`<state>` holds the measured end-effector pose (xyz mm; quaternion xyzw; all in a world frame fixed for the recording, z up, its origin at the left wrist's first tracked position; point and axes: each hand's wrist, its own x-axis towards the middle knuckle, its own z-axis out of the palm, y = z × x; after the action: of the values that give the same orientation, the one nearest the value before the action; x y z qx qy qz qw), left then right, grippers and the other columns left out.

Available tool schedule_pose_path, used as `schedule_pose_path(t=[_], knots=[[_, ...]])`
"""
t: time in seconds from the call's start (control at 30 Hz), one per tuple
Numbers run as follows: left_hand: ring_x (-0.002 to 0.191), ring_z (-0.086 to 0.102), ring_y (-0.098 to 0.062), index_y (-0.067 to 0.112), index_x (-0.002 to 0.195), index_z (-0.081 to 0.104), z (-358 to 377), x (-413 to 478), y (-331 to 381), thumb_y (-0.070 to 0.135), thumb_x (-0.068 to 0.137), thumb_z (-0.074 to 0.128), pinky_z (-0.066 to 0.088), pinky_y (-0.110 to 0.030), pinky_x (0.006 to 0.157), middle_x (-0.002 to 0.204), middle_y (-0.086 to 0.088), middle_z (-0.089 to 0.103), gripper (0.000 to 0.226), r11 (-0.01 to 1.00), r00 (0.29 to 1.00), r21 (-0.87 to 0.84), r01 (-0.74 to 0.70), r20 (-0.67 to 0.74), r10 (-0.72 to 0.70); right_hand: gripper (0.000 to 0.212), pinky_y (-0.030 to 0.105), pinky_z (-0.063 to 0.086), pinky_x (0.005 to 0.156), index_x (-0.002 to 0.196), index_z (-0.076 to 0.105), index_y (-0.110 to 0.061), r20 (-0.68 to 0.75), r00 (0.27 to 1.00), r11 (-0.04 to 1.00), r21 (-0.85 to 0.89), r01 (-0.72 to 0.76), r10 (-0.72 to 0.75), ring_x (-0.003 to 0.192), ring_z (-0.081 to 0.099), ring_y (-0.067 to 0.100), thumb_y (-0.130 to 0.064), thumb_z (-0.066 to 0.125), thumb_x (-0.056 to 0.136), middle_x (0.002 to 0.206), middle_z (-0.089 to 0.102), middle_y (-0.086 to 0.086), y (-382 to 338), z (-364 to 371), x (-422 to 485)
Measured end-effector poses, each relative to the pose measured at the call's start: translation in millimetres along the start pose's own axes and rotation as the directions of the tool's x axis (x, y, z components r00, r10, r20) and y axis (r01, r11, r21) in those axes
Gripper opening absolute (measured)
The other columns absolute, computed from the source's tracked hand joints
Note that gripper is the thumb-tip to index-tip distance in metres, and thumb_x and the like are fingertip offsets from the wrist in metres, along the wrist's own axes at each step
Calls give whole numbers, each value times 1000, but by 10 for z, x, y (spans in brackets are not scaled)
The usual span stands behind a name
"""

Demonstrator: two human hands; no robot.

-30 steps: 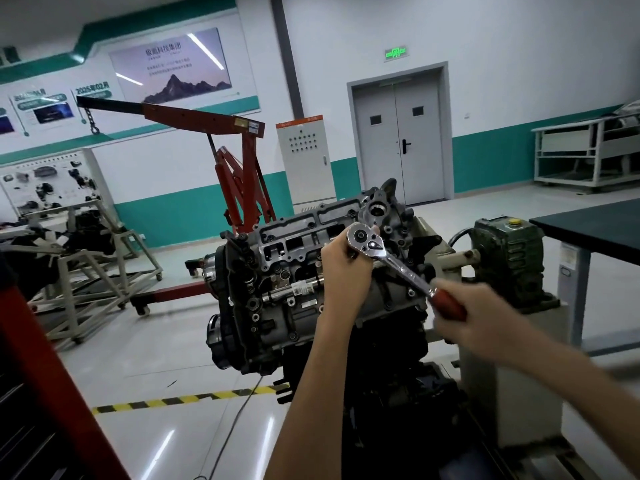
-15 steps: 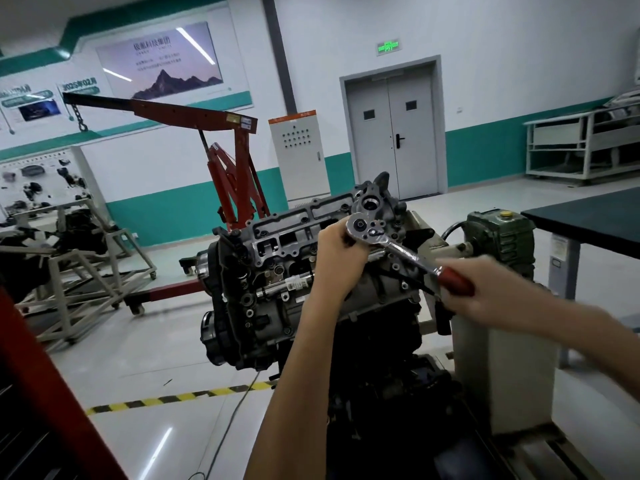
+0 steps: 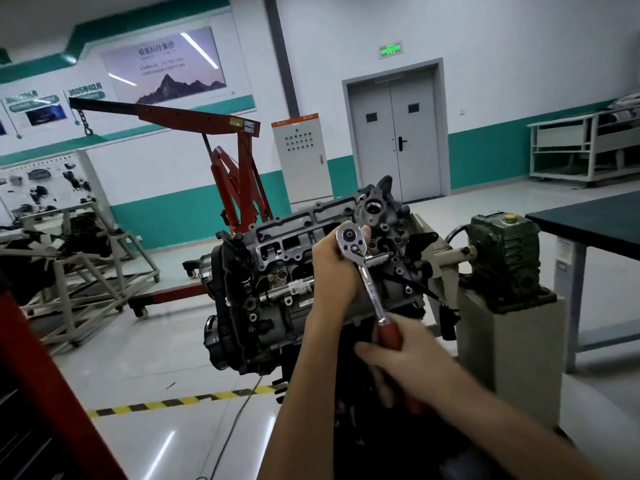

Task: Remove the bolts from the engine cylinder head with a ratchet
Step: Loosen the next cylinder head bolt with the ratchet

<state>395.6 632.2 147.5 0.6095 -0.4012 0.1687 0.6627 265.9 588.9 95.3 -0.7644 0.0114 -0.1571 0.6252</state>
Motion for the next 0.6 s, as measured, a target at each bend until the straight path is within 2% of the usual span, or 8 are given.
schedule_pose_path(t=[0.07,0.1,0.17,0.23,0.33,0.43,0.5,0.6], knots=[[52,28,-3,24,55,32,-41,39,11,10,92,62,27,-19,51,50,15,33,49,999,999,42,-14,46,12,26,24,36,31,63,54,-24,57,997,987,-155,-39,48,31,41,16,-7,65,80,45,49,2,-119,-418,48],[52,28,-4,23,55,32,-48,57,24,8,91,61,26,-20,51,49,14,33,49,998,997,58,-17,70,13,22,31,42,32,67,58,-24,35,999,941,-337,-9,23,34,46,17,-8,67,79,49,53,3,-195,-647,104],[52,26,-5,21,54,34,-50,82,28,-2,88,59,25,-23,51,48,14,34,48,997,995,72,-12,99,5,9,42,56,54,77,63,-17,-5,998,765,-643,49,-68,51,60,24,-12,70,75,66,63,10,-396,-993,220],[51,25,-4,17,54,37,-29,80,14,-8,86,56,24,-25,52,47,14,34,45,998,996,67,0,92,-6,13,40,56,62,83,64,-8,11,994,686,-723,85,-112,59,63,22,-14,71,74,72,65,13,-469,-1127,301],[49,29,-1,28,53,39,26,27,-14,0,89,59,26,-17,49,46,16,38,50,999,999,31,-33,24,32,11,25,50,50,72,59,-13,-12,987,765,-634,114,-158,45,53,11,-10,70,75,60,59,2,-277,-905,193],[50,30,-1,32,56,36,87,-18,-25,11,92,61,26,-16,49,48,18,38,49,997,996,22,-80,-43,80,24,10,34,42,61,50,-16,-196,947,879,-456,143,-255,41,43,3,-11,69,75,47,50,-9,25,-343,18],[51,28,0,33,57,34,114,-21,-19,13,92,62,26,-15,50,49,17,37,49,996,994,36,-85,-63,87,24,10,31,40,62,48,-17,-272,936,952,-268,148,-222,38,41,3,-11,64,78,44,45,-7,117,60,-15],[53,25,-1,36,57,32,99,1,-36,12,92,63,24,-15,50,50,16,33,52,994,993,51,-100,-62,103,22,20,37,40,67,49,-20,-258,954,988,-41,149,-155,36,42,7,-8,58,82,45,44,-6,154,358,45]])
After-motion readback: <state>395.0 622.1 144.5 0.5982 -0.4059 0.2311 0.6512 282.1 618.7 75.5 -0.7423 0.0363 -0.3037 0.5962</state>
